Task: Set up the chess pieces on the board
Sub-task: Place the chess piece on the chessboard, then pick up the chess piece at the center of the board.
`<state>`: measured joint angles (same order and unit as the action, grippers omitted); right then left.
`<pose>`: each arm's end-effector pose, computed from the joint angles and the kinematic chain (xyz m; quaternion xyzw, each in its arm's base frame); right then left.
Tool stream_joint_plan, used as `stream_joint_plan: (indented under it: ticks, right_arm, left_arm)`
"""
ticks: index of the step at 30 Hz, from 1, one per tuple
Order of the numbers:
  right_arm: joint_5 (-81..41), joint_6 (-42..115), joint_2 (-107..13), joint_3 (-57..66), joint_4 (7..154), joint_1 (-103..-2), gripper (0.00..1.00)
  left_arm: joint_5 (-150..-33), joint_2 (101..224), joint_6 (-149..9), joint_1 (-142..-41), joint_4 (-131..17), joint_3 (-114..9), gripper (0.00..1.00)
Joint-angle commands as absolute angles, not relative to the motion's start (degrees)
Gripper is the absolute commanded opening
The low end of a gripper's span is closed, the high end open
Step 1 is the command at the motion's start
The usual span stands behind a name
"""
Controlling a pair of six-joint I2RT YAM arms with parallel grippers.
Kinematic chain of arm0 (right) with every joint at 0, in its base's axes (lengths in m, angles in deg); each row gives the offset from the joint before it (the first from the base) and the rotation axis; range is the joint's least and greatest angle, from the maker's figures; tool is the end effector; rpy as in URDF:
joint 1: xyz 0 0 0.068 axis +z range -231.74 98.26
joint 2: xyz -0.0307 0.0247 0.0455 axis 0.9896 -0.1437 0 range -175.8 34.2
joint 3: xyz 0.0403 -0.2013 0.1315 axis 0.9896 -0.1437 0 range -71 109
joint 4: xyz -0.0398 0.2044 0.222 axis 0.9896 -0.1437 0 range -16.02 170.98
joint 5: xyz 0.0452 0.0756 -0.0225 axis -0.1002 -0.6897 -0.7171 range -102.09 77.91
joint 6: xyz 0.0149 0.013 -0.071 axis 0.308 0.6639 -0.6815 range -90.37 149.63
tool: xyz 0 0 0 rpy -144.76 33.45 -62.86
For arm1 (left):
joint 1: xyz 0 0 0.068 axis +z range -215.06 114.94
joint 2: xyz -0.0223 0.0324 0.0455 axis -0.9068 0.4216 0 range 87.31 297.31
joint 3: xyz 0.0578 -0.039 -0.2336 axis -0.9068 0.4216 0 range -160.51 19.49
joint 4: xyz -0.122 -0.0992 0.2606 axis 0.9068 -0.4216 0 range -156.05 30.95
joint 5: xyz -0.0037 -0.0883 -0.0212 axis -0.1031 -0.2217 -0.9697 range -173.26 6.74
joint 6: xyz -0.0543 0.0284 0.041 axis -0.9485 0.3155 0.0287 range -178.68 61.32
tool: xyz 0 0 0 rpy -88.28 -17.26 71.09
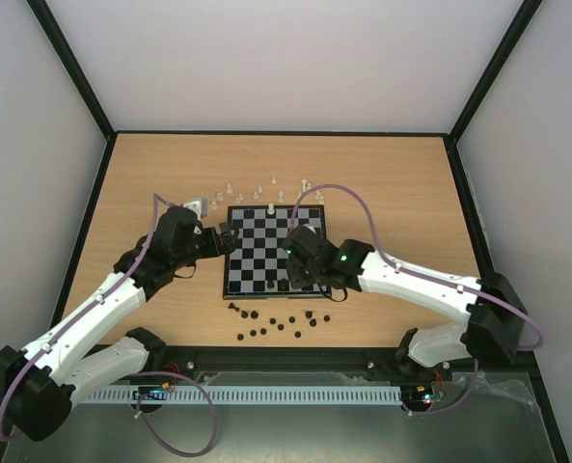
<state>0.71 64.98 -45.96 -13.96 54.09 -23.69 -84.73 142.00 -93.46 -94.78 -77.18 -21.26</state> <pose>0.2004 0.2957 0.1825 -0.1464 0.9231 0.1754 0.3092 0.2563 -0.1481 0.2207 -0.0325 0.8743 -0.2679 0.4035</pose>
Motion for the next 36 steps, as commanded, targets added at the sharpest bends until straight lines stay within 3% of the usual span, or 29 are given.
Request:
stream_joint_plan:
  ticks: [1, 15, 36]
  right_arm:
    - [-3.3, 64.9, -42.1, -15.5, 51.8, -22.2, 0.33]
    - [-5.1, 65.3, -52.8, -9.4, 54.6, -10.6, 0.33]
    - [-5.3, 64.6, -66.8, -1.5, 54.1, -8.1, 0.32]
  left_arm:
    - [-84.2, 139.2, -94.3, -94.9, -78.7, -19.7, 0.99]
    - [-82.8, 129.7, -96.6, -94.9, -82.6, -16.4, 0.99]
    - [-82.9, 129.2, -96.0, -94.9, -82.0, -16.8, 0.99]
